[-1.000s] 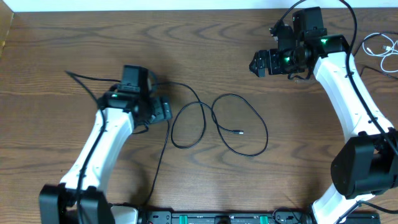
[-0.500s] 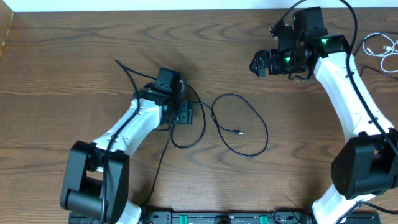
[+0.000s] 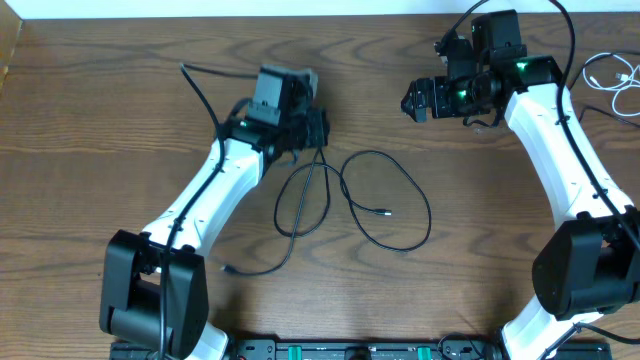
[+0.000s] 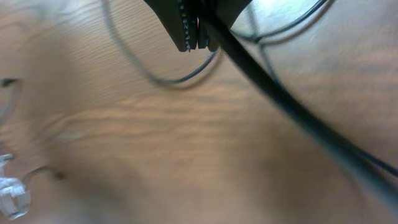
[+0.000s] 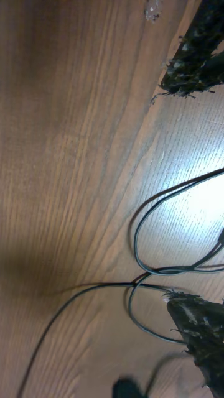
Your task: Untangle cables
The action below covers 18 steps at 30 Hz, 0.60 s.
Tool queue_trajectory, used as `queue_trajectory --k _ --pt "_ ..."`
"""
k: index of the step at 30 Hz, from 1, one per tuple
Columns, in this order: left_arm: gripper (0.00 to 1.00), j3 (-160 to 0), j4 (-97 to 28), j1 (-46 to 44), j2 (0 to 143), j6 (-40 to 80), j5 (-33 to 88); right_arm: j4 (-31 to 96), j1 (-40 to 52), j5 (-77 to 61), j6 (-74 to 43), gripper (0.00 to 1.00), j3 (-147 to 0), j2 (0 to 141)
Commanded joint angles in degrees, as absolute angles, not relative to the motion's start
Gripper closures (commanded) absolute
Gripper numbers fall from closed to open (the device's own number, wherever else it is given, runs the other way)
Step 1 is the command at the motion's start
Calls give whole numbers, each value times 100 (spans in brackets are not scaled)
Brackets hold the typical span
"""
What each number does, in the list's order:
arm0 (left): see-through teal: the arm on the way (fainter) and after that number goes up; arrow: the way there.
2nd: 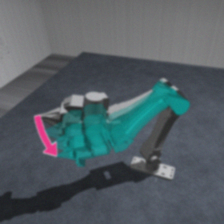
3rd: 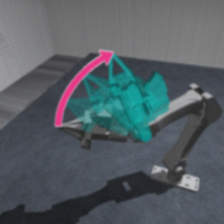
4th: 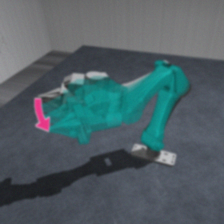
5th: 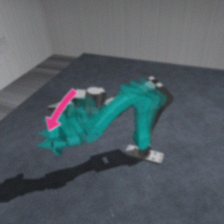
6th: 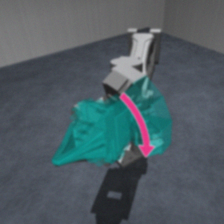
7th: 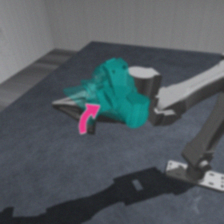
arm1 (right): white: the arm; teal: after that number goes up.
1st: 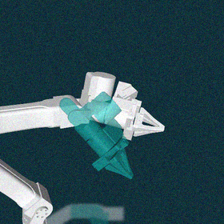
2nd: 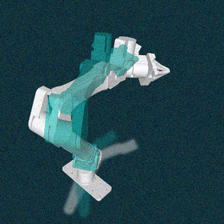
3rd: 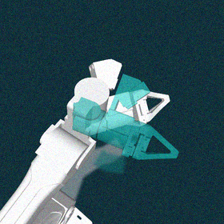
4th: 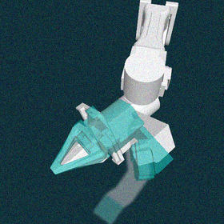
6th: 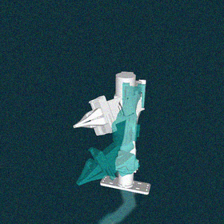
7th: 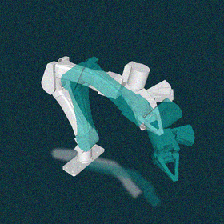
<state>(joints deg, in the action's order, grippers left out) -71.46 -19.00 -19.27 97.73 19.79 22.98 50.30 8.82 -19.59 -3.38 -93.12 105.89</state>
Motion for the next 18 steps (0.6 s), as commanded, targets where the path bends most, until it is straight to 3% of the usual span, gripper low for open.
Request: queue_trajectory --k 1,6,10,12,13,18 --pt "92 -7437 -1828 -2025 9725 2088 2904 5030 906 -1964 -292 1 -9299 10610" --pt "92 -7432 -1662 -2443 9780 2176 3343 5006 895 -1962 -292 1 -9297 10648" --pt "92 -7426 -1682 -2884 9883 2178 2893 5015 849 -1957 -292 1 -9297 10689" --pt "83 -7422 -1682 -3039 9891 2241 2473 5015 829 -1959 -292 1 -9297 10696" --pt "71 -7422 -1671 -3072 9891 2368 2346 5015 819 -1946 -292 1 -9297 10696" --pt "36 -7422 -1638 -3087 9891 2582 2058 5015 683 -1828 -436 1 -9297 10696"
